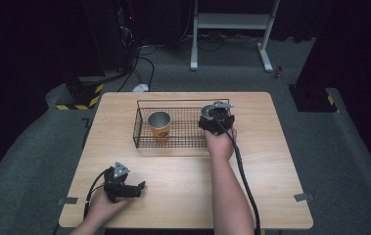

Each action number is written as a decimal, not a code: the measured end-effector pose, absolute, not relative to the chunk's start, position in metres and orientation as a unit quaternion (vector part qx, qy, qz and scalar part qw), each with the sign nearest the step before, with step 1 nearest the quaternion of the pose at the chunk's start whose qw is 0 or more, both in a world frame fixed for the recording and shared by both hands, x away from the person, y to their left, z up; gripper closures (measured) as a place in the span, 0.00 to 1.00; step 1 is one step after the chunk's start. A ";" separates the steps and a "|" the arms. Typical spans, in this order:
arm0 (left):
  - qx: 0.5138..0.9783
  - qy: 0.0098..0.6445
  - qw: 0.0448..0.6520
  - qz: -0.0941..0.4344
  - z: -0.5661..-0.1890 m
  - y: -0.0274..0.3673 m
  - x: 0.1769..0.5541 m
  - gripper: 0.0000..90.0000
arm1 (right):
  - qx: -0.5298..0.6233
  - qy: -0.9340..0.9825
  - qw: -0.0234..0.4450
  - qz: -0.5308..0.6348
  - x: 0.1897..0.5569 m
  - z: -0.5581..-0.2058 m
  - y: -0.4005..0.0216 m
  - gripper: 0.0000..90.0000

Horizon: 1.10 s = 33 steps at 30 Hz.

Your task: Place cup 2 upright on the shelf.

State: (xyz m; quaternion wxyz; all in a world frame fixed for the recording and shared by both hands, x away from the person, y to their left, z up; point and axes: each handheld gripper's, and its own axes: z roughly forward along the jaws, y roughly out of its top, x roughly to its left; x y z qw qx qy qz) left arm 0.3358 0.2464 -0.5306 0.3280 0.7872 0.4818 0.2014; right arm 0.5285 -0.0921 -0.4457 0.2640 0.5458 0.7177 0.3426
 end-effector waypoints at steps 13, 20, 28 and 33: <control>0.788 0.480 0.327 0.202 -0.530 0.247 0.336 0.00 | 0.568 0.730 0.223 0.307 0.540 -0.466 -0.089 0.21; 0.788 0.481 0.327 0.202 -0.531 0.247 0.336 0.00 | 0.578 0.733 0.200 0.299 0.544 -0.465 -0.089 0.20; 0.788 0.481 0.327 0.201 -0.531 0.247 0.336 0.00 | 0.565 0.741 0.218 0.289 0.543 -0.459 -0.085 0.13; 0.788 0.481 0.327 0.202 -0.530 0.247 0.336 0.00 | 0.563 0.732 0.235 0.304 0.536 -0.448 -0.088 0.11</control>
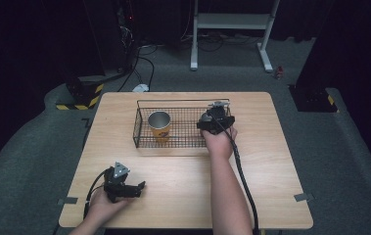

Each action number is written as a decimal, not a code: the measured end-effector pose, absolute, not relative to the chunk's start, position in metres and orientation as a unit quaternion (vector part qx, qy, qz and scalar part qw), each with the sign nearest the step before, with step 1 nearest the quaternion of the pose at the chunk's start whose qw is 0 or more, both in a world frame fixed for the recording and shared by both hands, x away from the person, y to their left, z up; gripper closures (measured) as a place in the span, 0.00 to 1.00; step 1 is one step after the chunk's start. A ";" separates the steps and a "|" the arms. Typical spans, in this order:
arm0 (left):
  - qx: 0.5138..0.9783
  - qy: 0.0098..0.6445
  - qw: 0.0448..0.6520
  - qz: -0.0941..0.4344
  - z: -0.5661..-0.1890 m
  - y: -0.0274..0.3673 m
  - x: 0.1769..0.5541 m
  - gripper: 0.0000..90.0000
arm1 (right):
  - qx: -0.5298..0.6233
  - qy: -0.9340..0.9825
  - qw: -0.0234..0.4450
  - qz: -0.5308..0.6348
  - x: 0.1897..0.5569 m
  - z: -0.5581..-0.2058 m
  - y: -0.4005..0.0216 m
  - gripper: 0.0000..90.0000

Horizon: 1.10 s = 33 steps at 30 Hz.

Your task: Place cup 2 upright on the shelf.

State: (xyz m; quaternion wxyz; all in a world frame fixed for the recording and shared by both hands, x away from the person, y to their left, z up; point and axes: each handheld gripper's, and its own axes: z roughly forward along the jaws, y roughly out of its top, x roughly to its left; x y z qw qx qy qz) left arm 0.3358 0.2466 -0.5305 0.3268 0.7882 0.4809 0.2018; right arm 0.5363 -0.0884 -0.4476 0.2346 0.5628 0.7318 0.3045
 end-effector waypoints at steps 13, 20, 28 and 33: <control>0.788 0.482 0.327 0.202 -0.531 0.246 0.336 0.00 | 0.532 0.730 0.250 0.349 0.502 -0.423 -0.102 0.11; 0.788 0.482 0.327 0.201 -0.531 0.247 0.336 0.00 | 0.517 0.732 0.253 0.365 0.481 -0.426 -0.112 0.13; 0.789 0.480 0.327 0.203 -0.530 0.247 0.336 0.00 | 0.501 0.740 0.264 0.363 0.453 -0.436 -0.126 0.14; 0.788 0.482 0.327 0.200 -0.530 0.247 0.336 0.00 | 0.497 0.743 0.262 0.363 0.435 -0.444 -0.139 0.14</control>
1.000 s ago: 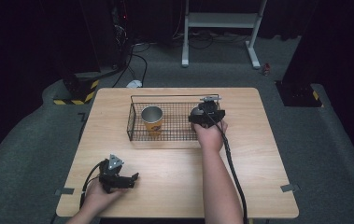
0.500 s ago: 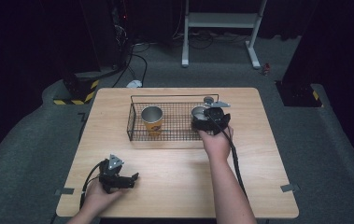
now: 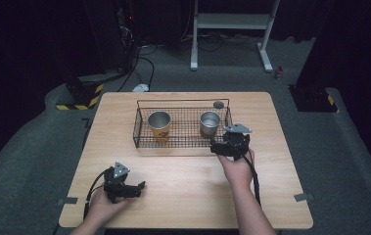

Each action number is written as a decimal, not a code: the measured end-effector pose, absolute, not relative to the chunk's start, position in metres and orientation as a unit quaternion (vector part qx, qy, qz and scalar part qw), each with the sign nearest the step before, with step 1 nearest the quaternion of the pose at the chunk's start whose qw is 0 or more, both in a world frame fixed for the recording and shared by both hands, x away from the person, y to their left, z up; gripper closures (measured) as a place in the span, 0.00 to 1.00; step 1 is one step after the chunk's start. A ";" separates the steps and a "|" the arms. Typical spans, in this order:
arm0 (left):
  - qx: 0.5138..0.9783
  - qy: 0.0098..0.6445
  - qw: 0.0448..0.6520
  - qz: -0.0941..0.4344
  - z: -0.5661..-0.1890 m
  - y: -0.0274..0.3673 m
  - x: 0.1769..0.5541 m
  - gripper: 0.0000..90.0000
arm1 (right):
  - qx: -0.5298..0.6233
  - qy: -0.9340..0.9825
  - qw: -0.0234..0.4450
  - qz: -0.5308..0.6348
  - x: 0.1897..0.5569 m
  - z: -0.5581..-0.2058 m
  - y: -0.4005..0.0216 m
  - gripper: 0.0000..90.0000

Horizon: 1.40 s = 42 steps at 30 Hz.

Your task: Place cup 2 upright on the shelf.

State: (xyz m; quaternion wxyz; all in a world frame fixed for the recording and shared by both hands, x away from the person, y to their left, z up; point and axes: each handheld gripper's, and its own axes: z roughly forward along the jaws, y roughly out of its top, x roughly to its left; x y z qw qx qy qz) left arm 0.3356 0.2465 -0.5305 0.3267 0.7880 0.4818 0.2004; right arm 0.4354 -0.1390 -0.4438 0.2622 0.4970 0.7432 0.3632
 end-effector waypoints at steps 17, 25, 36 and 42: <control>0.788 0.482 0.327 0.200 -0.530 0.247 0.336 0.00 | 0.508 0.746 0.256 0.346 0.379 -0.496 -0.187 0.13; 0.788 0.482 0.327 0.200 -0.530 0.247 0.336 0.00 | 0.513 0.762 0.241 0.312 0.360 -0.524 -0.199 0.12; 0.787 0.482 0.328 0.202 -0.531 0.246 0.336 0.00 | 0.543 0.750 0.229 0.300 0.360 -0.525 -0.198 0.10; 0.787 0.482 0.328 0.201 -0.531 0.247 0.336 0.00 | 0.542 0.750 0.229 0.300 0.360 -0.525 -0.198 0.10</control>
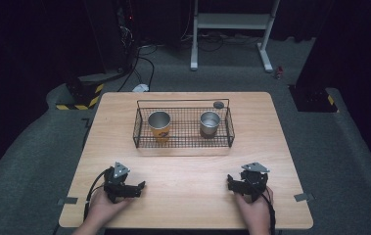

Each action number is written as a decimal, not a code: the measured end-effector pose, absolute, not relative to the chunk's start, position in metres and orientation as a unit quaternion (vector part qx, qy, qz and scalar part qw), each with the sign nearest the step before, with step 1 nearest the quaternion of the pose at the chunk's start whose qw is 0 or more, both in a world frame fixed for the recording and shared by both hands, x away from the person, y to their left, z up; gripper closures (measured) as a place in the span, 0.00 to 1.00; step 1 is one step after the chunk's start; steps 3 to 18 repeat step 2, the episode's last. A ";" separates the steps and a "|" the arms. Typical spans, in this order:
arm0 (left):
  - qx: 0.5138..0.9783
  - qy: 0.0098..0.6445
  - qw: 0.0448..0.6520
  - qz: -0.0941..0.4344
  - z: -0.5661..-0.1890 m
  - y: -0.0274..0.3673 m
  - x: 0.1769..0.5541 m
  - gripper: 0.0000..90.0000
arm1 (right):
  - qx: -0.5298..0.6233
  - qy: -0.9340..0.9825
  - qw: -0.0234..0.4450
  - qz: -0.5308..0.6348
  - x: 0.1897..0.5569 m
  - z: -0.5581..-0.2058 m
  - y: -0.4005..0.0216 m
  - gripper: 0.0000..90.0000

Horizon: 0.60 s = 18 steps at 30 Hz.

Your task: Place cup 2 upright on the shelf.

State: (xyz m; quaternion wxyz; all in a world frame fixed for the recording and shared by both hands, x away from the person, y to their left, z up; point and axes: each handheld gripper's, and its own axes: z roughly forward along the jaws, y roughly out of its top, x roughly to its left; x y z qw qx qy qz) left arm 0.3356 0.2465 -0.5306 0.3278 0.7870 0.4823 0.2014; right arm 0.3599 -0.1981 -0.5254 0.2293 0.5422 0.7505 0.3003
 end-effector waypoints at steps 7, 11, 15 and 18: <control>0.787 0.482 0.327 0.202 -0.531 0.247 0.336 0.00 | 0.543 0.750 0.229 0.301 0.360 -0.525 -0.198 0.10; 0.787 0.482 0.327 0.202 -0.531 0.247 0.336 0.00 | 0.543 0.750 0.229 0.301 0.360 -0.525 -0.198 0.10; 0.787 0.482 0.327 0.202 -0.531 0.247 0.336 0.00 | 0.543 0.750 0.229 0.301 0.360 -0.525 -0.198 0.10; 0.787 0.482 0.327 0.202 -0.531 0.247 0.336 0.00 | 0.543 0.750 0.229 0.301 0.360 -0.525 -0.198 0.10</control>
